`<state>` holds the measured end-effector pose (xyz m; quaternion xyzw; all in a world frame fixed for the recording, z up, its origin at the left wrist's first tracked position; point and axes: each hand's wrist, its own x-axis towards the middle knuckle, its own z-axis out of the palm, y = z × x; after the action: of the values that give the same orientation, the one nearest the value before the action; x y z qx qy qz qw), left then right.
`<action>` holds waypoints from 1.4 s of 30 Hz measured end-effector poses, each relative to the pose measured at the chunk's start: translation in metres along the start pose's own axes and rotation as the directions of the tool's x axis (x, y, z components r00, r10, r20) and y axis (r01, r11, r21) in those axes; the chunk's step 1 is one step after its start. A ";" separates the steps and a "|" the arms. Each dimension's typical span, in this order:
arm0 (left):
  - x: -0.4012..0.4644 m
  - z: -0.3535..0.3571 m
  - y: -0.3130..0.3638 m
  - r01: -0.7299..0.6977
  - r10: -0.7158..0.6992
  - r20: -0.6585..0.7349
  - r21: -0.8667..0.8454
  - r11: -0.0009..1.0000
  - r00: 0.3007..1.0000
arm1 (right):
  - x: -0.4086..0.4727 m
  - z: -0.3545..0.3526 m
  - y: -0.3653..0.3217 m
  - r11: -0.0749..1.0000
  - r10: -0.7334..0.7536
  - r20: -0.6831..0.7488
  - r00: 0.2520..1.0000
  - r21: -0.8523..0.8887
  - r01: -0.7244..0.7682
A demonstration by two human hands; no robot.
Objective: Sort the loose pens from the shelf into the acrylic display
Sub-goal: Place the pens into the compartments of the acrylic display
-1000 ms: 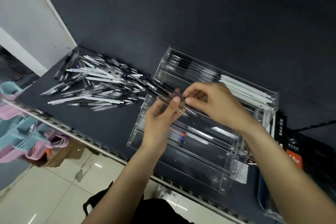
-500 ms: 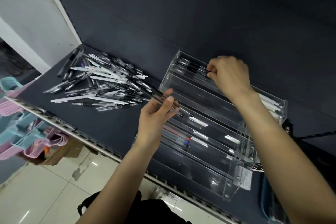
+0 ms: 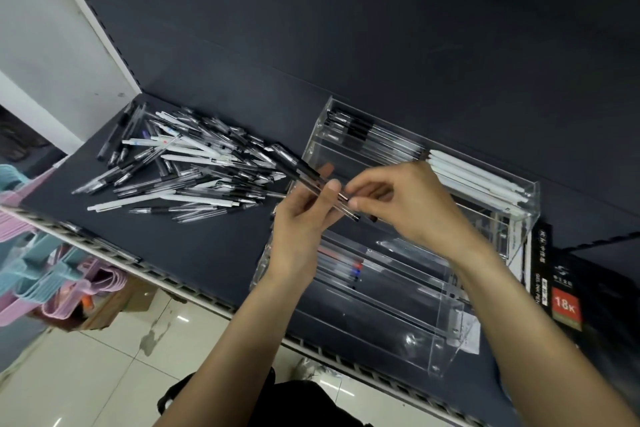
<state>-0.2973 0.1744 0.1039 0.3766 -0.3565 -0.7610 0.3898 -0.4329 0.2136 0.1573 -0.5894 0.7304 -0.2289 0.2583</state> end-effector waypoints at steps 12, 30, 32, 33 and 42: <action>0.003 0.000 0.007 -0.058 0.060 -0.030 0.083 0.995 0.998 | 0.040 -0.037 0.043 0.946 0.044 -0.280 0.959 -0.298 -0.130; 0.011 0.004 0.005 -0.075 0.079 -0.017 0.143 0.987 0.997 | 0.028 -0.033 0.026 0.972 -0.038 -0.347 0.937 -0.232 -0.046; 0.012 0.010 0.005 -0.090 0.094 -0.021 0.138 0.986 0.995 | 0.006 -0.026 0.008 1.000 -0.013 -0.248 0.969 -0.028 0.006; 0.012 0.013 0.005 -0.104 0.107 -0.017 0.141 0.985 0.994 | -0.003 -0.020 0.002 1.000 0.004 -0.185 0.983 0.008 -0.002; 0.034 0.027 0.018 -0.212 0.211 0.034 0.280 0.936 0.977 | -0.008 -0.035 0.033 0.996 -0.012 -0.410 0.912 -0.082 -0.023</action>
<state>-0.3284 0.1434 0.1217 0.3864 -0.5002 -0.6569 0.4111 -0.4788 0.2293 0.1635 -0.5365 0.7790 -0.3157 0.0746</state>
